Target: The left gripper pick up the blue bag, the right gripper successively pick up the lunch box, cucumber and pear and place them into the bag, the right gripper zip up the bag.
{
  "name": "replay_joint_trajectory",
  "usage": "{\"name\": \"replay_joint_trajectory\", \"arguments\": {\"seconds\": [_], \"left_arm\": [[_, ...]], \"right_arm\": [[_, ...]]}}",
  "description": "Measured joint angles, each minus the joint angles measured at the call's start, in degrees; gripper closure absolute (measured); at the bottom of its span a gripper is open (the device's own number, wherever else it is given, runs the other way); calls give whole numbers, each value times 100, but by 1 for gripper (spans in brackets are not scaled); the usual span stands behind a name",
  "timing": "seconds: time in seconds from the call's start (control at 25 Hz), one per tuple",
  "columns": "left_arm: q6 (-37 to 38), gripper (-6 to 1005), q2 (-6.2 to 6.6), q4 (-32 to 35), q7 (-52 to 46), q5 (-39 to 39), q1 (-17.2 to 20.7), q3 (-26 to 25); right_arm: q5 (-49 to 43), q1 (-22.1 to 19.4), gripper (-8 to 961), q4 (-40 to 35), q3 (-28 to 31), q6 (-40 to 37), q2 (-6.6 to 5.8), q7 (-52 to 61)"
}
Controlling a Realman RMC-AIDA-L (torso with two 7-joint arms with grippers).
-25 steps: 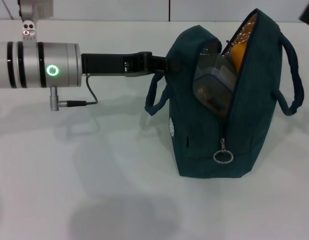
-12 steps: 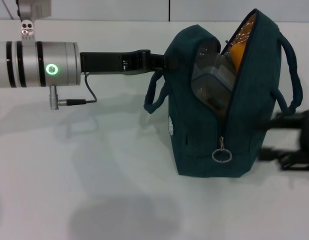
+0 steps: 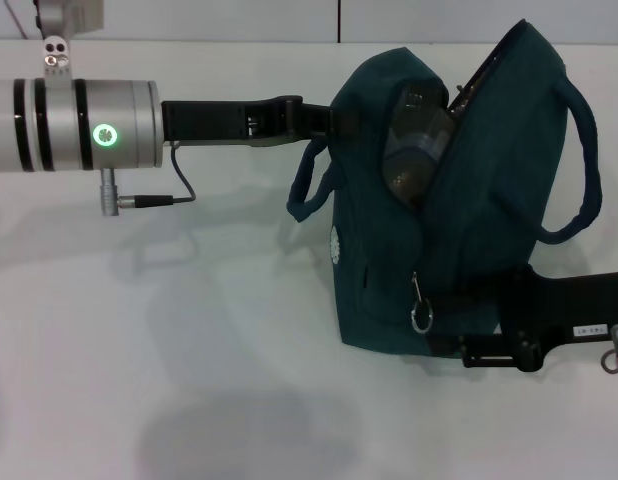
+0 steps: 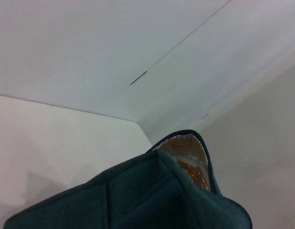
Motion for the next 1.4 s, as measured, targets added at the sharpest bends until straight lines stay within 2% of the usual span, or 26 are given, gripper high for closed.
{"name": "replay_joint_trajectory", "arguments": {"seconds": [0.2, 0.52, 1.0, 1.4], "left_arm": [[-1, 925, -5, 1, 7, -6, 13, -1], [-8, 924, -9, 1, 21, -21, 37, 0], [5, 924, -9, 0, 26, -21, 48, 0], [10, 923, -9, 0, 26, -22, 43, 0]], "right_arm": [[39, 42, 441, 40, -7, 55, 50, -11], [45, 280, 440, 350, -134, -278, 49, 11], [396, 153, 439, 405, -131, 24, 63, -56], [403, 150, 623, 475, -93, 313, 65, -54]]}}
